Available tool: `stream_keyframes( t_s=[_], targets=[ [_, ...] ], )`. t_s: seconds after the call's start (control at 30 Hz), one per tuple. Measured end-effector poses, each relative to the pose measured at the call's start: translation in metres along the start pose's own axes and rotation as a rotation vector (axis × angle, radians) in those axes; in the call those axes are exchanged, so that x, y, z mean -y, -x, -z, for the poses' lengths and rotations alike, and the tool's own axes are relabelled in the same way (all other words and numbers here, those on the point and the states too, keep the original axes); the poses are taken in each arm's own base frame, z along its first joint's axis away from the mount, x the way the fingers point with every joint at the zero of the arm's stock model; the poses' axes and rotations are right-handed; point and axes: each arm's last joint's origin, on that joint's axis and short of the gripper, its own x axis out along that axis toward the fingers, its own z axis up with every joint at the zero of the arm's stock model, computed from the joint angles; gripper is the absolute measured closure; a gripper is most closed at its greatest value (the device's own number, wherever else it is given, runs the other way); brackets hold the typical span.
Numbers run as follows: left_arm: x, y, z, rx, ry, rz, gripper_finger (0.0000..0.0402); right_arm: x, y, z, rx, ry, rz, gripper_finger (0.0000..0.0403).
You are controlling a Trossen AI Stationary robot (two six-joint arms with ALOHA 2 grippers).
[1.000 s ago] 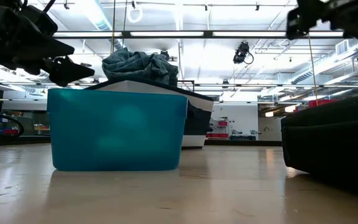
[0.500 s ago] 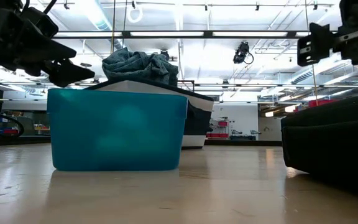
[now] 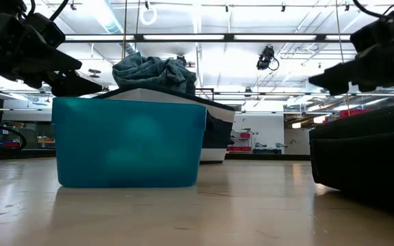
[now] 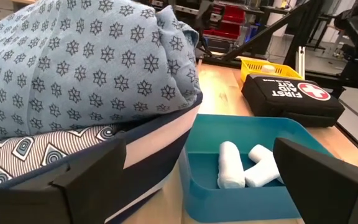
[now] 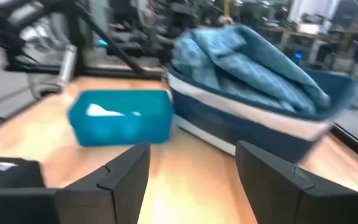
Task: Pick & place medical supplies in basket/bin
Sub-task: Return to Home Position
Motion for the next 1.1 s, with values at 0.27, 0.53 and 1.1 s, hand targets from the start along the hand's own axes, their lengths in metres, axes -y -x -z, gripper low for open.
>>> stream_keyframes(
  t_s=[0.27,0.53,1.1],
  targets=[
    [0.0,0.0,0.0,0.0,0.005,0.005,0.0004,0.001,0.006,0.007,-0.07,0.002,0.096,0.0158],
    [0.002,0.003,-0.006,0.052,-0.019,0.005,0.0004,0.001,0.006,0.007,-0.065,-0.058,0.099,0.0158],
    [-0.001,0.028,-0.022,0.227,-0.065,0.149,0.0004,0.001,0.001,0.015,-0.163,-0.124,0.096,0.0158]
  ],
)
